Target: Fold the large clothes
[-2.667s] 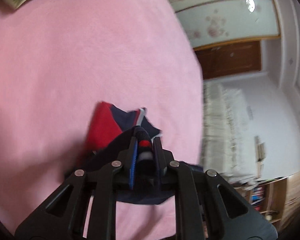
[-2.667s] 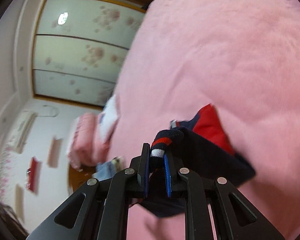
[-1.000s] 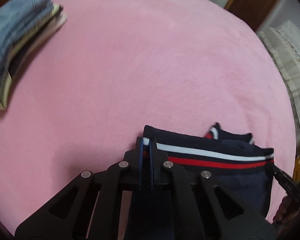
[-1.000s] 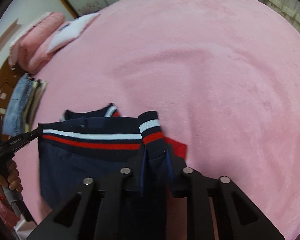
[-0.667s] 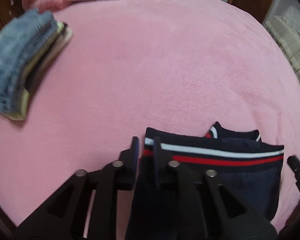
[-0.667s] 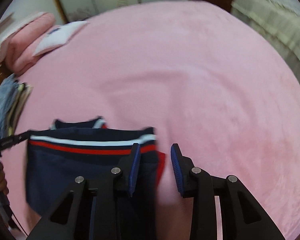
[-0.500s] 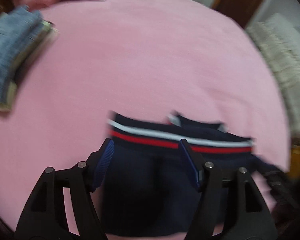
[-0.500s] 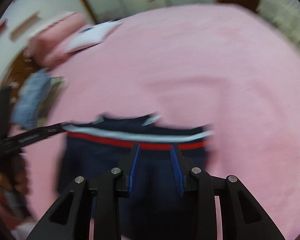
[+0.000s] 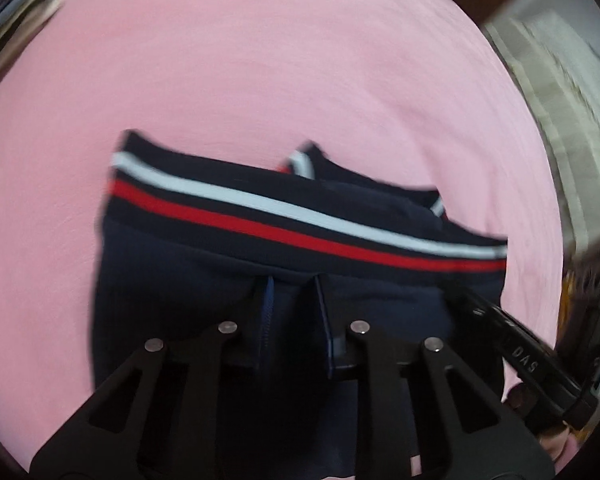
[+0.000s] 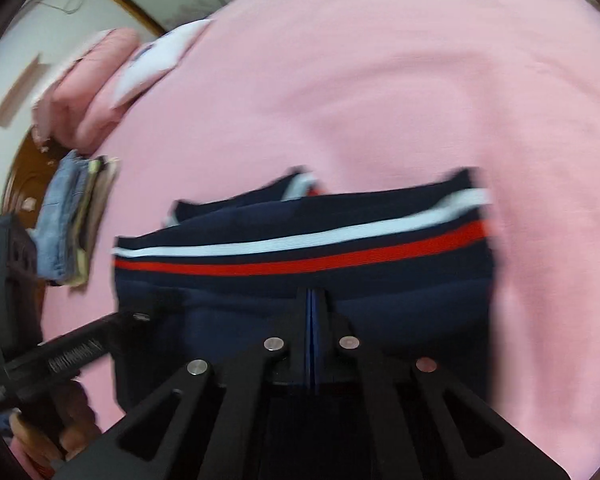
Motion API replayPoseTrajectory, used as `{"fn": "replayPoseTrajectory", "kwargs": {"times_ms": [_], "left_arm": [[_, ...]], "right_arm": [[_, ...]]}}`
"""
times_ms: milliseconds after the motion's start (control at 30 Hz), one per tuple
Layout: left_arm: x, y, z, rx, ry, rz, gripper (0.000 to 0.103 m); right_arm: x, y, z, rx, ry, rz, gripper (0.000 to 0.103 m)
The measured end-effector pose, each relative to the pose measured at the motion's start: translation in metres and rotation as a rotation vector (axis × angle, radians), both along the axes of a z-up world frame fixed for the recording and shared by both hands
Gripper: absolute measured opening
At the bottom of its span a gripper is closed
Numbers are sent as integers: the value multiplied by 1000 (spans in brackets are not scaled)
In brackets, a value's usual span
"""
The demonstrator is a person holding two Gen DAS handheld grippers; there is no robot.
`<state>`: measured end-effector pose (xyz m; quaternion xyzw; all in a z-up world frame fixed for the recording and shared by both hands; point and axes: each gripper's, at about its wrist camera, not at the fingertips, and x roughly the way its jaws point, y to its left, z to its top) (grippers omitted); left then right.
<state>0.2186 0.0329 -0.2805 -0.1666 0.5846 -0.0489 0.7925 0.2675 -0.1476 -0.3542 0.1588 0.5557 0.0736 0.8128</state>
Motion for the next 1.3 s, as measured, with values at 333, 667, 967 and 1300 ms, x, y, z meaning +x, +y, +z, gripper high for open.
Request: {"fn": "replayPoseTrajectory", "kwargs": {"times_ms": [333,667,967,1300], "left_arm": [[-31,59,4,22,38,139,19],[-88,18,-1,133,20,24,16],[-115,84,-14,222,57,84,22],[-159,101,-8,141,114,262,22]], "right_arm": [[-43,-34,41,-166,-76,-14,0],[-88,31,2,48,84,132,0],[-110,-50,9,-25,53,-13,0],[-93,-29,50,-137,14,-137,0]]}}
